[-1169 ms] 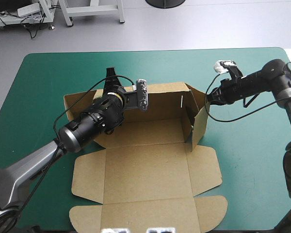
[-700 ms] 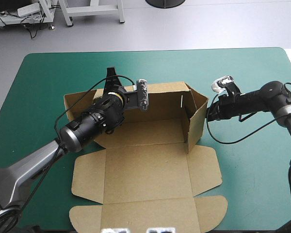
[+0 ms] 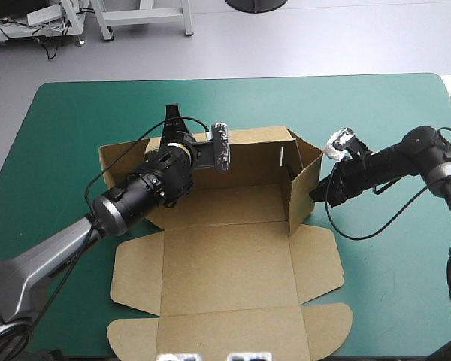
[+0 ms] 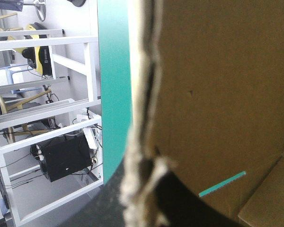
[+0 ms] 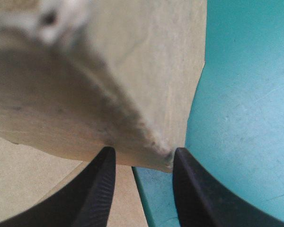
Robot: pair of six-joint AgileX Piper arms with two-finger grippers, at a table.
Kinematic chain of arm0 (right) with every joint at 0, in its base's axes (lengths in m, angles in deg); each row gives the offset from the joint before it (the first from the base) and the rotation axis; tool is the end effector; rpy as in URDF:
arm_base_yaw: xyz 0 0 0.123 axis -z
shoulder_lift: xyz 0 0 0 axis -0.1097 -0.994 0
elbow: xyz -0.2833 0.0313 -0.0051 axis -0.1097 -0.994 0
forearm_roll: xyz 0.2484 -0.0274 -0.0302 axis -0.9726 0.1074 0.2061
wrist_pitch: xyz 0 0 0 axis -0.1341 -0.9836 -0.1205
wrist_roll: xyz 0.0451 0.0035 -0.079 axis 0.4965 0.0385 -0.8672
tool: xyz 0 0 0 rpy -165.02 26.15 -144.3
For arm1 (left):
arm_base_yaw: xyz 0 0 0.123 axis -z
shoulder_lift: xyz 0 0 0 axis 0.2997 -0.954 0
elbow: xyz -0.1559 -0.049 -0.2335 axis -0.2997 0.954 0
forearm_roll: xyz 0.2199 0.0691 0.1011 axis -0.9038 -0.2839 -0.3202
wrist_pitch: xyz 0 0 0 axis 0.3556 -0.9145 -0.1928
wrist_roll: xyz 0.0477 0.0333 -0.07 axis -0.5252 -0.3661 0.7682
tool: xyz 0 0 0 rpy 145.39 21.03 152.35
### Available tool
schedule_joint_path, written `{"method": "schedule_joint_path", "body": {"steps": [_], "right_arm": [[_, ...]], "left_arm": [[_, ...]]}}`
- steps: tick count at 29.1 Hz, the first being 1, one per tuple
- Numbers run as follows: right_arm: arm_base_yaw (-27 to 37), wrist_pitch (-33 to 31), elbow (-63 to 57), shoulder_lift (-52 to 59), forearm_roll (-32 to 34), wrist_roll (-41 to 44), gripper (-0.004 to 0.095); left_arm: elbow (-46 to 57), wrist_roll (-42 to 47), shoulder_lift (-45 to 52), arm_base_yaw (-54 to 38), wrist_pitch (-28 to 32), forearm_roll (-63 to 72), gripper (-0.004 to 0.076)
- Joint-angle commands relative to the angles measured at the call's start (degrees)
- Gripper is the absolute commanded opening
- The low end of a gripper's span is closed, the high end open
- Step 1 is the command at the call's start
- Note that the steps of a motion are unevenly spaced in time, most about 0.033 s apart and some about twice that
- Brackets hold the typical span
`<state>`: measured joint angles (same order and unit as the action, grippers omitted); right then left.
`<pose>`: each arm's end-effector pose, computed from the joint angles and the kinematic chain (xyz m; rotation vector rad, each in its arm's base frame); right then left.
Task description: Fold the box
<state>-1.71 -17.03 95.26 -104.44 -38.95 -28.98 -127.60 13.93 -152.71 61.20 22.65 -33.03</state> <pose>0.3256 0.0339 0.2634 -1.0304 2.3346 0.7417 0.2821 -0.2042 0.3446 1.6243 1.6710 0.7684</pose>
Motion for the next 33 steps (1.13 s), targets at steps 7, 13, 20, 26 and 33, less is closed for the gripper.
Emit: {"method": "schedule_joint_path", "body": {"steps": [7,13,20,26,33], "right_arm": [[-0.1,1.1,1.2,2.9,-7.1,-7.3,0.0379],[-2.2,2.8,1.2,2.9,-10.6,-11.9,0.0379],[-5.7,2.8,1.2,2.9,-10.5,-12.1,0.0379],[-5.7,1.4,1.2,2.9,-10.2,-11.3,0.0379],[-5.7,-0.1,1.2,2.9,-10.4,-11.2,0.0379]], "left_arm": [[-1.4,0.9,1.8,0.3,-0.4,0.4,-0.001],[-1.4,0.9,1.8,0.3,-0.4,0.4,-0.001],[-1.4,0.9,1.8,0.3,-0.2,0.0,-0.001],[-1.4,1.7,1.8,0.3,0.2,-4.4,-0.001],[-1.4,1.2,-1.0,0.3,-1.7,-12.6,-0.001]]}}
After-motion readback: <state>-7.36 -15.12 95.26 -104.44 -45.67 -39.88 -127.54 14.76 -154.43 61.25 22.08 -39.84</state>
